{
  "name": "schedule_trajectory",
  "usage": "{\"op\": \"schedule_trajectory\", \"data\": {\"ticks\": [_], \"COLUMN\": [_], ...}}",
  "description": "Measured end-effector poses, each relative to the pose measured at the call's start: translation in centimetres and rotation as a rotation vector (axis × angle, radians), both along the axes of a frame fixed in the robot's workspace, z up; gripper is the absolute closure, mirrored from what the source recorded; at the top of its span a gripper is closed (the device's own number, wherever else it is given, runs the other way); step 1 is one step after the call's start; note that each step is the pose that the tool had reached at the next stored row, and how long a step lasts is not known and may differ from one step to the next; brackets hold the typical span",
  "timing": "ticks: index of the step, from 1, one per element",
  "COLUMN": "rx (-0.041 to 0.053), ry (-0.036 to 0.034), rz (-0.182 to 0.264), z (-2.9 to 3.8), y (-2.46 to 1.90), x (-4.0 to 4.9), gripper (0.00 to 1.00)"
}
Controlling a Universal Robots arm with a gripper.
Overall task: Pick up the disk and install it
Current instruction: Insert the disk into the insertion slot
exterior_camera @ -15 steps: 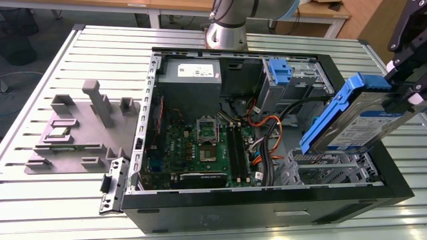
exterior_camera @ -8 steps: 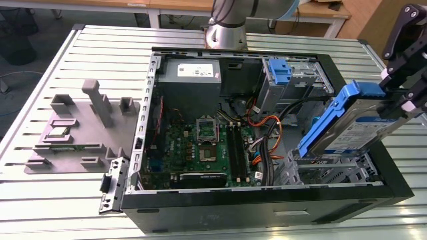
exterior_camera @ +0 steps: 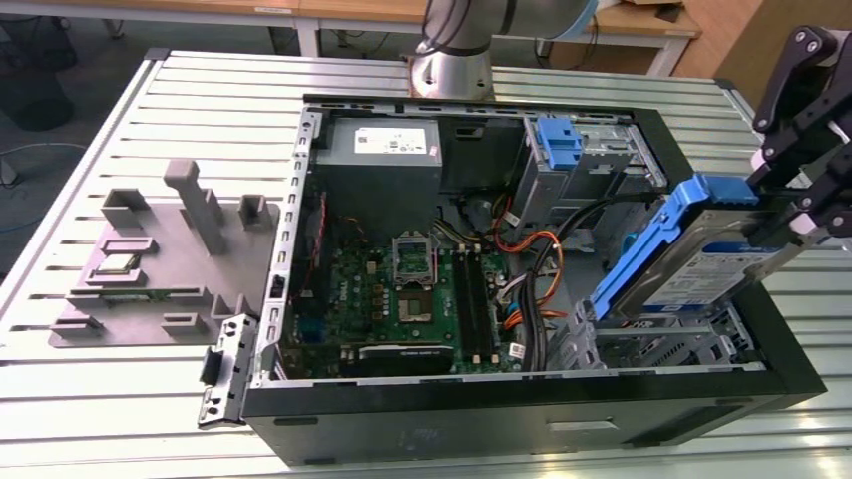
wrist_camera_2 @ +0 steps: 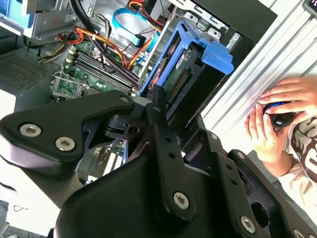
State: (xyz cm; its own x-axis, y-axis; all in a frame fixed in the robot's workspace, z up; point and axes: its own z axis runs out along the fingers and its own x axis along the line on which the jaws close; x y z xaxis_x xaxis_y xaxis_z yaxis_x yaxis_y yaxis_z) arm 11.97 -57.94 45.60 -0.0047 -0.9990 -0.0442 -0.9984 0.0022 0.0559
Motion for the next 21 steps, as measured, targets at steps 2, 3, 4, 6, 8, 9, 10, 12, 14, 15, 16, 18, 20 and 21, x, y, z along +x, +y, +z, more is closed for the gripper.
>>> {"op": "schedule_trajectory", "data": {"ticks": [2, 3, 4, 6, 8, 9, 10, 12, 14, 15, 16, 18, 20, 21], "rx": [0.0001, 0.0001, -0.0001, 0.0001, 0.0000, 0.0000, 0.0000, -0.0001, 0.0000, 0.0000, 0.0002, 0.0002, 0.0003, 0.0002], "ry": [0.0000, 0.0001, 0.0000, 0.0000, 0.0001, 0.0001, 0.0000, 0.0000, 0.0000, 0.0001, 0.0000, 0.0000, 0.0001, 0.0000], "rz": [0.000, 0.000, 0.000, 0.000, 0.000, 0.000, 0.000, 0.000, 0.000, 0.000, 0.000, 0.000, 0.000, 0.000], "z": [-0.25, -0.29, -0.29, -0.42, -0.62, -0.66, -0.67, -0.68, -0.70, -0.71, -0.74, -0.76, -0.78, -0.78], "y": [0.00, 0.00, 0.00, 0.00, 0.00, 0.00, 0.00, 0.00, 0.00, 0.00, 0.00, 0.00, 0.00, 0.00], "x": [0.00, 0.00, 0.00, 0.00, 0.00, 0.00, 0.00, 0.00, 0.00, 0.00, 0.00, 0.04, 0.14, 0.15], "gripper": [0.65, 0.65, 0.65, 0.65, 0.65, 0.65, 0.65, 0.65, 0.65, 0.65, 0.65, 0.65, 0.65, 0.65]}}
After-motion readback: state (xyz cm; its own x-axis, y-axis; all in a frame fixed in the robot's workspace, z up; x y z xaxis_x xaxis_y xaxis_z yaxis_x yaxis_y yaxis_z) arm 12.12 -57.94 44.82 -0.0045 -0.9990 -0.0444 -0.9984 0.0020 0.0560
